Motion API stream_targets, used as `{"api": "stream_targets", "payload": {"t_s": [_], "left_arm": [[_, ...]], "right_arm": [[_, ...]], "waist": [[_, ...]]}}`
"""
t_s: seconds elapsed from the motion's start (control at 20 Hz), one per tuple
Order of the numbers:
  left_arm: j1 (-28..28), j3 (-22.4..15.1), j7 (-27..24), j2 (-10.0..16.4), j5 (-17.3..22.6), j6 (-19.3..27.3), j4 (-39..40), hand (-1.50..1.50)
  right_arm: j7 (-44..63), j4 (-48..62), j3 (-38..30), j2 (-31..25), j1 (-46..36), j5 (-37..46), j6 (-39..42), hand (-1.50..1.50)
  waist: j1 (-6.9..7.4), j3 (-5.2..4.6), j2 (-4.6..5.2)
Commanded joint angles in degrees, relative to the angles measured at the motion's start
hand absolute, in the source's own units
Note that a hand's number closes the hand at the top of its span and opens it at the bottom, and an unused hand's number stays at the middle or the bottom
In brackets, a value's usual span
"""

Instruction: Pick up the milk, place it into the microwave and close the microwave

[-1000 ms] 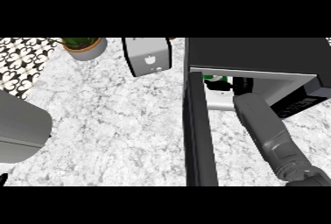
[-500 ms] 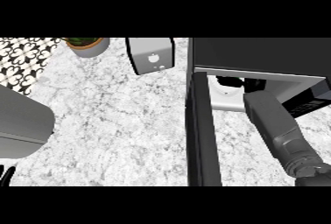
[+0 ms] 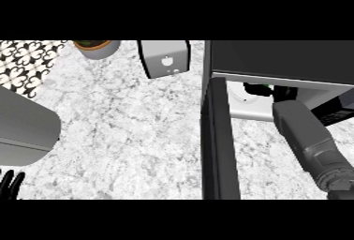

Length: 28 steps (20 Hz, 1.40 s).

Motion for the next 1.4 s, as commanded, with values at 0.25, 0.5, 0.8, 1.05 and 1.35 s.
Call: {"api": "stream_targets", "payload": {"t_s": [0.25, 0.5, 0.8, 1.05, 1.35], "left_arm": [[-1.7, 0.3, 0.9, 0.7, -0.4, -0.1, 2.1, -1.50], [-4.9, 1.4, 0.2, 1.6, -0.8, 0.3, 4.0, -1.50], [-3.6, 1.9, -1.5, 1.8, -1.0, -1.0, 5.4, -1.50], [-6.5, 0.8, 0.9, 1.2, -1.4, 0.5, 5.9, -1.50], [-6.7, 0.5, 1.0, 0.8, -0.8, 0.0, 5.4, -1.50]], "right_arm": [[-0.4, 2.5, 3.0, 1.1, 0.6, 3.7, -2.9, -1.50], [-0.9, 1.0, 2.1, 0.7, 0.5, 3.0, -3.5, -1.50], [0.4, 1.0, 3.0, 3.1, -1.4, 4.4, -7.0, -1.50], [1.0, 1.7, 3.5, 2.7, -1.8, 5.1, -4.3, -1.50], [0.8, 1.4, 3.4, 3.4, -2.1, 5.2, -3.0, -1.50]], "waist": [[0.95, 0.09, 0.28], [0.74, 0.17, 0.60], [1.92, 0.06, 0.22], [0.88, 0.11, 0.43], [0.30, 0.10, -0.07]]}}
